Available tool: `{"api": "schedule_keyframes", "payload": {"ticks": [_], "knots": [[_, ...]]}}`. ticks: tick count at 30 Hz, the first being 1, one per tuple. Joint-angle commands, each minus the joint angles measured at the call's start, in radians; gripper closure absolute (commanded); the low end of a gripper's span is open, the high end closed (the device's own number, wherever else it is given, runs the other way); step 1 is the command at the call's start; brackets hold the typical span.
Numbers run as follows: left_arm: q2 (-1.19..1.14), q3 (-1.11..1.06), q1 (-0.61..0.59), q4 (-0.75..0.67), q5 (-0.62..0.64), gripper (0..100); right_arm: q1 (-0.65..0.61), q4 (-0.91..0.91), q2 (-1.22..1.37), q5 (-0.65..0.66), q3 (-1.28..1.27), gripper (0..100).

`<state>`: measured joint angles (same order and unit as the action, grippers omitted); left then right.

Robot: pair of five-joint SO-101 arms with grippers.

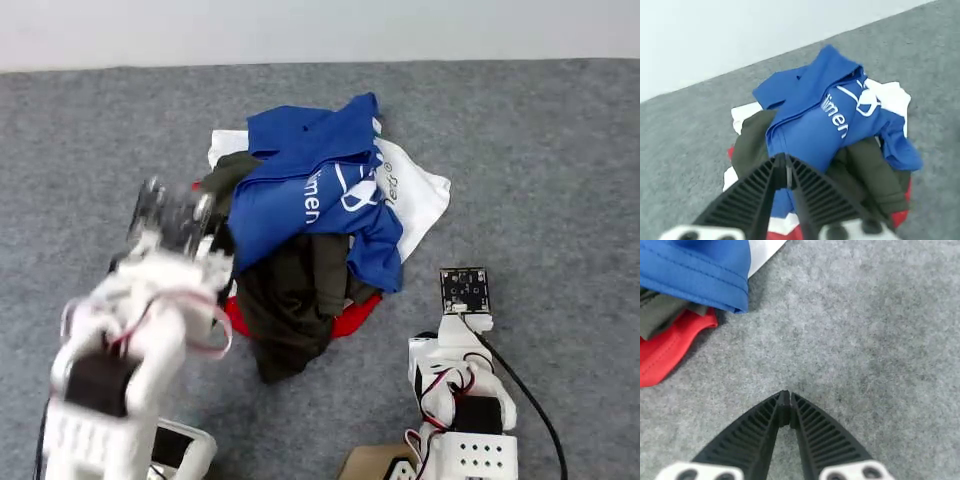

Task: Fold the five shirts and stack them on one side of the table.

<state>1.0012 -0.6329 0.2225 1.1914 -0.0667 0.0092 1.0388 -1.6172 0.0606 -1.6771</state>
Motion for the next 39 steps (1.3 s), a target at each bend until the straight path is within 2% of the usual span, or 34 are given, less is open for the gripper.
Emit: {"api": "schedule_keyframes", "payload": {"ticks": [1, 3, 9, 13, 16, 26, 35, 39], "knots": [[-0.235, 0.116, 0.044, -0.026, -0.149, 99, -0.008, 0.004, -0.007, -0.005, -0.012, 99.0], [-0.328, 0.157, 0.077, -0.018, -0.186, 99, -0.008, 0.004, -0.007, -0.005, -0.012, 99.0], [-0.543, 0.288, 0.169, -0.006, -0.195, 99, -0.008, 0.004, -0.007, -0.005, -0.012, 99.0], [-0.664, 0.357, 0.166, -0.003, -0.192, 87, -0.008, 0.004, -0.007, -0.005, -0.012, 99.0], [-0.753, 0.427, 0.152, 0.058, -0.190, 80, -0.008, 0.004, -0.007, -0.005, -0.012, 99.0], [-1.123, 0.714, 0.121, 0.195, -0.196, 73, -0.008, 0.004, -0.007, -0.005, -0.012, 99.0], [-1.439, 0.863, 0.120, 0.199, -0.196, 75, -0.008, 0.004, -0.007, -0.005, -0.012, 99.0], [-1.522, 0.924, 0.120, 0.199, -0.195, 86, -0.008, 0.004, -0.007, -0.005, -0.012, 99.0]]}}
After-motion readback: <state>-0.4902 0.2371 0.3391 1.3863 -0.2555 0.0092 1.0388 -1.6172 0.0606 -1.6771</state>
